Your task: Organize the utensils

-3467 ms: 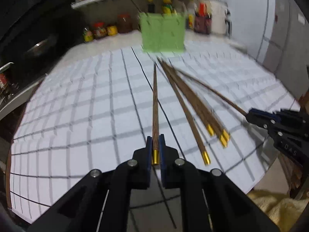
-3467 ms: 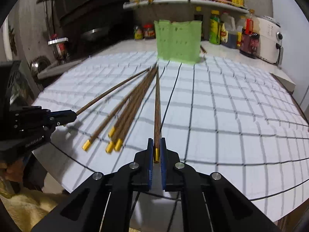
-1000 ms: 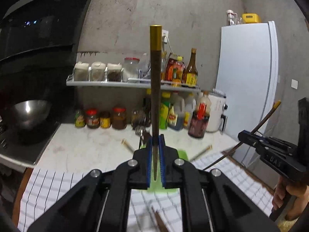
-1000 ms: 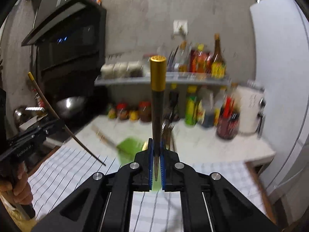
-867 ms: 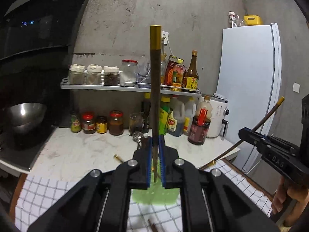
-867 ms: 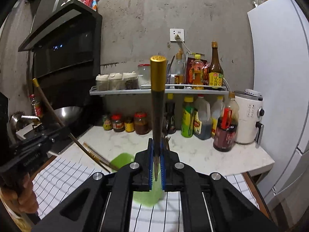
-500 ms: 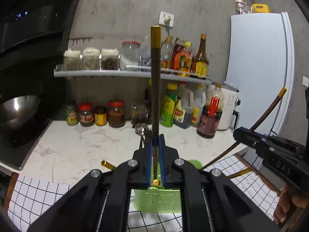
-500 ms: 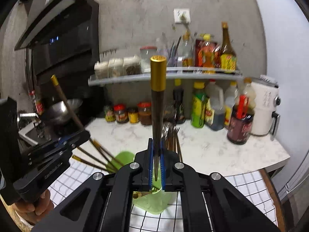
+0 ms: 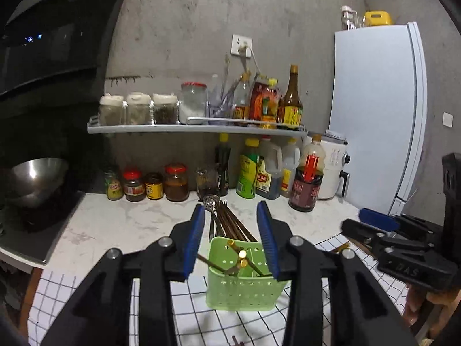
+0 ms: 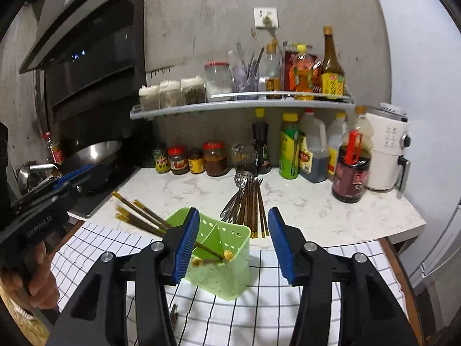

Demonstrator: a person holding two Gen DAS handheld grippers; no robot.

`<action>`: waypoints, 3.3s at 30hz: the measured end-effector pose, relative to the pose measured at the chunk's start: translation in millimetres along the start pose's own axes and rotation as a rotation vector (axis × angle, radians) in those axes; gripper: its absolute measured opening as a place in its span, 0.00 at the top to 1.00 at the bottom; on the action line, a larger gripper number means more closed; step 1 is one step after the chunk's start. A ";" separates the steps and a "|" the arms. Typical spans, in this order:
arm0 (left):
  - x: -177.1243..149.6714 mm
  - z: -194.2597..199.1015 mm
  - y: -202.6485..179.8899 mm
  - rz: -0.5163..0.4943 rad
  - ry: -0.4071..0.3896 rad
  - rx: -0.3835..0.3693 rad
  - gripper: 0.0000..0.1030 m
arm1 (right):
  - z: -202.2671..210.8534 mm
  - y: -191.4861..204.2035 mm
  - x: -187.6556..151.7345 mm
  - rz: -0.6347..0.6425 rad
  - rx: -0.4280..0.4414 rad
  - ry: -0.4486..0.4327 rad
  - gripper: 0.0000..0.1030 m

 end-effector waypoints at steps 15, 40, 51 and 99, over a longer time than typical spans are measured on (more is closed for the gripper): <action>-187.3 74.1 28.8 0.036 0.401 0.191 0.62 | 47.8 34.0 -179.2 0.047 0.065 0.242 0.50; -268.4 72.2 2.0 0.040 0.635 0.060 0.62 | -1.4 104.9 -252.5 0.135 0.145 0.494 0.87; -276.5 56.5 -48.4 -0.063 0.687 -0.044 0.62 | 6.8 71.3 -255.8 0.119 0.053 0.476 0.93; -292.5 96.9 1.8 -0.079 0.554 0.149 0.74 | 44.7 72.8 -287.1 0.114 0.088 0.343 0.90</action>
Point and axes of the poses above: each gripper's, at about its wrist camera, not at the fingertips, and z roughly against the way its jaws point, y to its left, x to its top, the point moved 2 cm from there along -z, roughly the way its jaws point, and after that the axes turned 7 degrees about y, right-handed, at the moved point
